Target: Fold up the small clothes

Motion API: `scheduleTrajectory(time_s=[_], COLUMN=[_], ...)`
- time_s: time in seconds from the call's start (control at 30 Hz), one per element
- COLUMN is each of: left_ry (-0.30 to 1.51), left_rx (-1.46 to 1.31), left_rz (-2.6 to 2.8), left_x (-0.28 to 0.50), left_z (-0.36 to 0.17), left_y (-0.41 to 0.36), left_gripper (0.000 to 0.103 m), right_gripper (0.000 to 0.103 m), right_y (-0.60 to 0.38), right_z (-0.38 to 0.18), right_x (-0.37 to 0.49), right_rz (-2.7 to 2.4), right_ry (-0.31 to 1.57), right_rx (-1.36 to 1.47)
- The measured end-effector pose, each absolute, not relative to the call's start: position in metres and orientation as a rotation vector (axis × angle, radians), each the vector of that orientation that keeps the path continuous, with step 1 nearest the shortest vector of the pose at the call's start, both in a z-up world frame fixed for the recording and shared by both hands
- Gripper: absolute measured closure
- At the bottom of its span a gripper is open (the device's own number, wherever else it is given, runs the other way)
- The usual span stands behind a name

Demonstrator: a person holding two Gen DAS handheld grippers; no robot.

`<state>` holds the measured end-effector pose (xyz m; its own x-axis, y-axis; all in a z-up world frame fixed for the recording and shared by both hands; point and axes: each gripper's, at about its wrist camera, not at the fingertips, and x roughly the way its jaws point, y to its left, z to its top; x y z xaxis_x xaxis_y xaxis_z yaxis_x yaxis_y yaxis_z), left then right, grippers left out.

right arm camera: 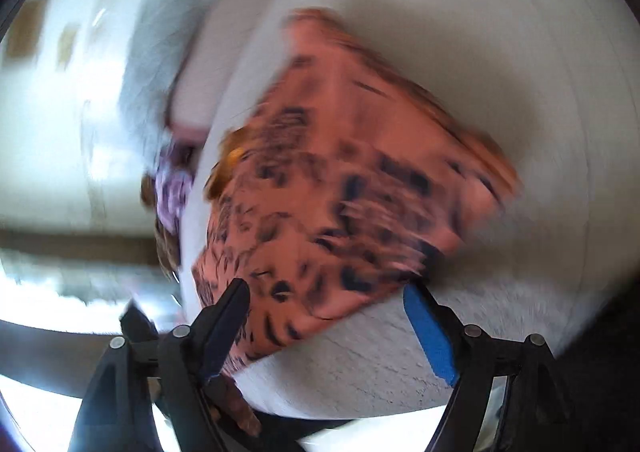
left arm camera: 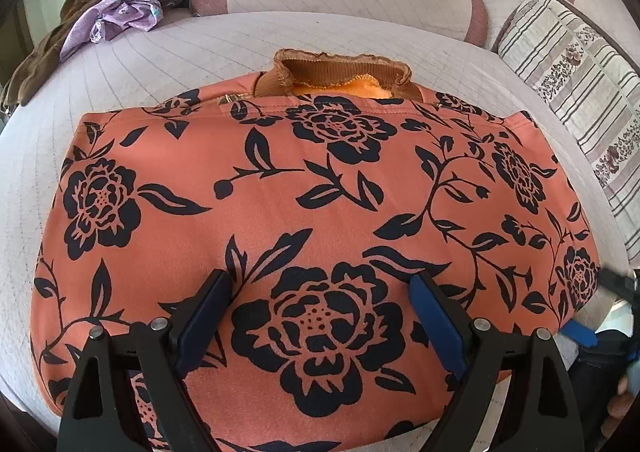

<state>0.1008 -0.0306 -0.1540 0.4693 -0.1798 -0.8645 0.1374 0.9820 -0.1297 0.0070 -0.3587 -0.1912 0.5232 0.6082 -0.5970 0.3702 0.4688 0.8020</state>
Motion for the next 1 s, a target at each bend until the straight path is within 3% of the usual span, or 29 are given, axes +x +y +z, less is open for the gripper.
scheduleTrajectory(time_s=[0.13, 0.17, 0.2, 0.23, 0.43, 0.53, 0.6, 0.67, 0.73, 0.8, 0.87, 0.93, 1.0], left_ry=[1.066, 1.065, 1.066, 1.071, 0.969, 1.042, 1.049, 1.03, 0.943, 0.926, 1.1, 1.026, 1.026], left_rx=[-0.039, -0.036, -0.033, -0.026, -0.099, -0.027, 0.08, 0.091, 0.042, 0.039, 0.025, 0.072, -0.07], left_rz=[-0.182, -0.18, -0.18, -0.181, -0.133, -0.142, -0.129, -0.146, -0.164, -0.138, -0.172, -0.196, -0.247], left_x=[0.101, 0.102, 0.102, 0.101, 0.081, 0.083, 0.083, 0.078, 0.07, 0.07, 0.086, 0.08, 0.078], left_z=[-0.155, -0.155, -0.155, -0.154, -0.121, -0.143, -0.156, -0.141, -0.121, -0.122, -0.163, -0.157, -0.138], left_y=[-0.032, -0.033, -0.034, -0.034, -0.028, -0.039, -0.049, -0.057, -0.056, -0.055, -0.052, -0.055, -0.038], left_gripper=[0.012, 0.012, 0.012, 0.012, 0.016, 0.016, 0.014, 0.017, 0.017, 0.017, 0.013, 0.014, 0.016], right_gripper=[0.023, 0.044, 0.085, 0.091, 0.084, 0.068, 0.035, 0.029, 0.032, 0.078, 0.082, 0.084, 0.085], right_y=[-0.376, -0.38, -0.38, -0.383, -0.373, -0.378, -0.38, -0.378, -0.373, -0.367, -0.367, -0.358, -0.337], right_z=[-0.194, -0.193, -0.194, -0.196, -0.168, -0.184, -0.189, -0.186, -0.18, -0.18, -0.183, -0.171, -0.132], right_x=[0.011, 0.016, 0.02, 0.025, 0.017, 0.016, 0.018, 0.026, 0.037, 0.049, 0.056, 0.062, 0.067], right_rz=[0.133, 0.126, 0.108, 0.101, 0.087, 0.08, 0.078, 0.101, 0.103, 0.087, 0.069, 0.056, 0.077], right_ry=[0.946, 0.934, 0.93, 0.945, 0.933, 0.956, 0.944, 0.907, 0.928, 0.96, 0.988, 0.994, 0.948], right_rx=[1.221, 1.215, 1.199, 1.192, 0.994, 1.072, 1.092, 1.098, 1.025, 0.962, 0.95, 0.866, 0.708])
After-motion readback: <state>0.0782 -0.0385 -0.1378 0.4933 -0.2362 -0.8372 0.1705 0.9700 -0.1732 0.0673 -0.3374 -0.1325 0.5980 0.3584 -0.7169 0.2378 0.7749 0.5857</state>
